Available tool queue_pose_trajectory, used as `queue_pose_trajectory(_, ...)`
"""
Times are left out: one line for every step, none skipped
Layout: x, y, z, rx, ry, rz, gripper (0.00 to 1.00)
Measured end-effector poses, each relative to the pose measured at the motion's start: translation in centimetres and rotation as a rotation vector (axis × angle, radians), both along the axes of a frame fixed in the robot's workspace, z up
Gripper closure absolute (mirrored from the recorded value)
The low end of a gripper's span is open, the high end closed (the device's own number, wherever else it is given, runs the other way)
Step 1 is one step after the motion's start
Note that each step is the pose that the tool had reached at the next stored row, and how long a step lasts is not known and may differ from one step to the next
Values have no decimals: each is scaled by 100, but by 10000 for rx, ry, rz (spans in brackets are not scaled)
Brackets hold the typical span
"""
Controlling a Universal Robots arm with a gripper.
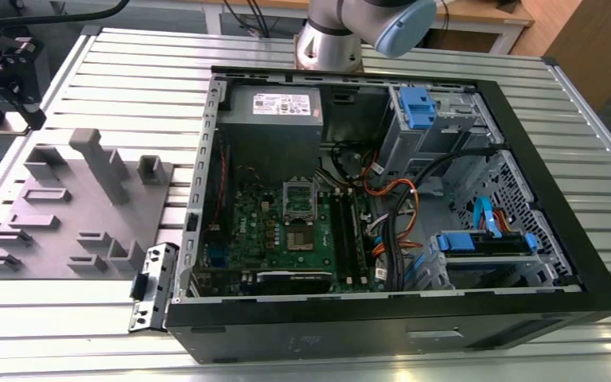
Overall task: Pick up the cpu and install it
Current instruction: 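Pick up the cpu and move it towards the insertion slot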
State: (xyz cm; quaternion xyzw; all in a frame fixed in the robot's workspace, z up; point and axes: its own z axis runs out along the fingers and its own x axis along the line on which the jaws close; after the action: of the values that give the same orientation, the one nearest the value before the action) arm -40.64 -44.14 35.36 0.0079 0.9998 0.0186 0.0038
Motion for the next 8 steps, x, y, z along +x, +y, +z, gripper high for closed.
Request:
queue_pose_trajectory(0,0,0,0,-1,0,53)
queue_pose_trajectory(1,0,0,0,0,0,53)
queue_pose_trajectory(1,0,-1,0,-1,1,53)
queue_pose_trajectory(1,0,0,0,0,1,53)
queue_pose_trajectory(1,0,0,0,0,1,53)
queue_pose_trajectory(1,0,0,0,0,1,53)
queue_pose_trajectory(1,0,3,0,0,1,53)
queue_pose_trajectory(1,0,6,0,0,1,53)
